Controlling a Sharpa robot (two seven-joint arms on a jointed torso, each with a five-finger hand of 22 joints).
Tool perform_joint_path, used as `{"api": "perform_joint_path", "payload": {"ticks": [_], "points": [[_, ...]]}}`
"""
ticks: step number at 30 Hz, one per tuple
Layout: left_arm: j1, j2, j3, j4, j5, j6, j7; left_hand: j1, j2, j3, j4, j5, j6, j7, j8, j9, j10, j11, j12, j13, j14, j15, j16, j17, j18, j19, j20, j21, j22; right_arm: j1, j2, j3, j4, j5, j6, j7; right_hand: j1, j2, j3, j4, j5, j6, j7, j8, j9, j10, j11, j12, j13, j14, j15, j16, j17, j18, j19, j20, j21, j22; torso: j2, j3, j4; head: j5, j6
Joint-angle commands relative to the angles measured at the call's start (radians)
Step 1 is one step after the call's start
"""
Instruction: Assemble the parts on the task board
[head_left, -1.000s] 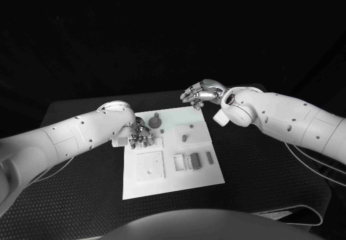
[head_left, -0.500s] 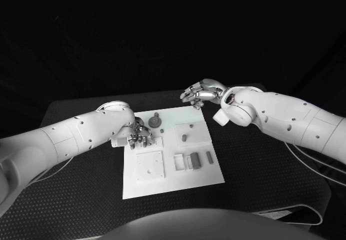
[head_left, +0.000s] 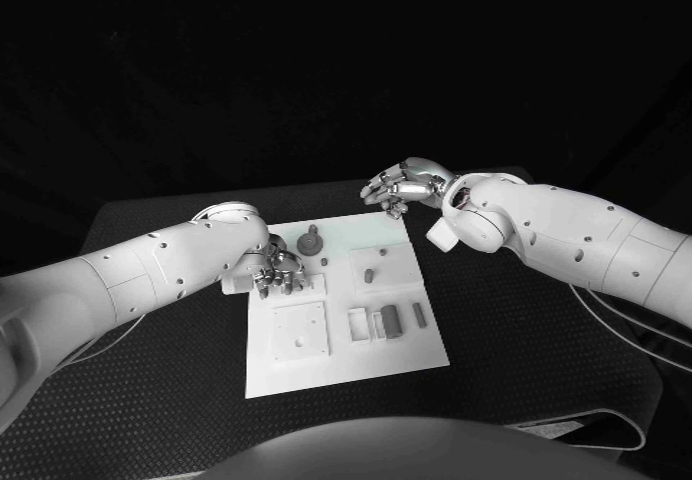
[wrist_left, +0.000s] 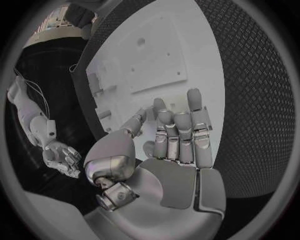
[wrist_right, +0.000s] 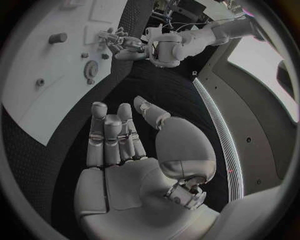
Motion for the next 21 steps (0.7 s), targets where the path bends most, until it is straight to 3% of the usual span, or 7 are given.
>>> {"api": "perform_joint_path", "payload": {"ticks": [1,7,10,15,21], "points": [[0.000,0.001,0.000,0.002,0.000,-0.012,0.003,-0.011,-0.002,-0.011,-0.002,-0.005,0.000,-0.003,-0.004,0.002,-0.003,-0.002,-0.004,0.001,-0.006,-0.001,-0.003,0.001,-0.015,-0.001,-0.006,-0.007,0.020,-0.001,0.000,0.000,0.001,-0.002,0.012,0.006,-0.008,0.001,-0.002,0.003,0.004,-0.001,0.006,-0.004,-0.002,-0.003,0.001,0.004,-0.002,-0.002,-0.007,-0.004,-0.001,0.009,0.006,-0.003,-0.003,0.014,0.000,-0.0001,-0.0004,0.001,0.000],[0.000,-0.002,0.001,0.003,0.022,-0.034,0.015,-0.030,-0.016,-0.030,-0.005,-0.005,0.000,-0.005,-0.005,0.006,-0.003,-0.003,-0.004,0.003,-0.006,-0.003,-0.003,0.002,-0.015,0.000,-0.008,-0.009,0.020,-0.001,0.001,0.000,0.001,-0.002,0.013,0.006,-0.008,0.001,-0.001,0.003,0.004,-0.001,0.006,-0.004,-0.002,-0.003,0.001,0.004,-0.002,-0.002,-0.007,-0.004,-0.001,0.009,0.006,-0.003,-0.003,0.014,0.000,0.0001,-0.0002,0.001,0.000],[0.000,-0.008,0.002,0.007,0.036,-0.052,0.023,-0.039,-0.020,-0.055,-0.029,-0.005,0.003,-0.007,-0.005,0.010,-0.001,-0.006,-0.003,0.004,-0.004,-0.005,-0.001,0.003,-0.015,0.002,-0.012,-0.010,0.020,-0.001,0.001,0.000,0.002,-0.002,0.012,0.006,-0.008,0.001,-0.001,0.003,0.004,-0.001,0.006,-0.004,-0.002,-0.003,0.001,0.004,-0.002,-0.002,-0.007,-0.004,-0.001,0.009,0.006,-0.003,-0.003,0.014,0.000,-0.0001,0.0000,0.001,0.000],[0.001,-0.024,0.005,0.026,0.037,-0.067,0.021,-0.053,-0.028,-0.070,-0.037,-0.005,0.004,-0.008,-0.006,0.012,0.000,-0.007,-0.004,0.005,-0.003,-0.007,-0.001,0.004,-0.015,0.004,-0.014,-0.011,0.019,-0.001,0.001,0.000,0.002,-0.002,0.011,0.006,-0.008,0.001,-0.002,0.003,0.004,-0.001,0.007,-0.004,-0.002,-0.003,0.001,0.004,-0.002,-0.002,-0.007,-0.004,-0.001,0.009,0.006,-0.003,-0.003,0.014,0.000,-0.0001,-0.0005,0.000,0.000],[0.001,-0.042,0.025,0.058,0.041,-0.081,0.018,-0.056,-0.017,-0.071,-0.041,-0.005,0.003,-0.009,-0.008,0.013,0.000,-0.007,-0.006,0.005,-0.004,-0.009,-0.002,0.003,-0.015,0.004,-0.015,-0.013,0.018,-0.001,-0.001,0.000,0.001,-0.002,0.011,0.006,-0.008,0.000,-0.002,0.003,0.004,-0.001,0.007,-0.004,-0.002,-0.003,0.002,0.004,-0.002,-0.002,-0.007,-0.005,-0.002,0.009,0.006,-0.003,-0.003,0.014,0.000,-0.0007,0.0001,-0.001,0.000]]}}
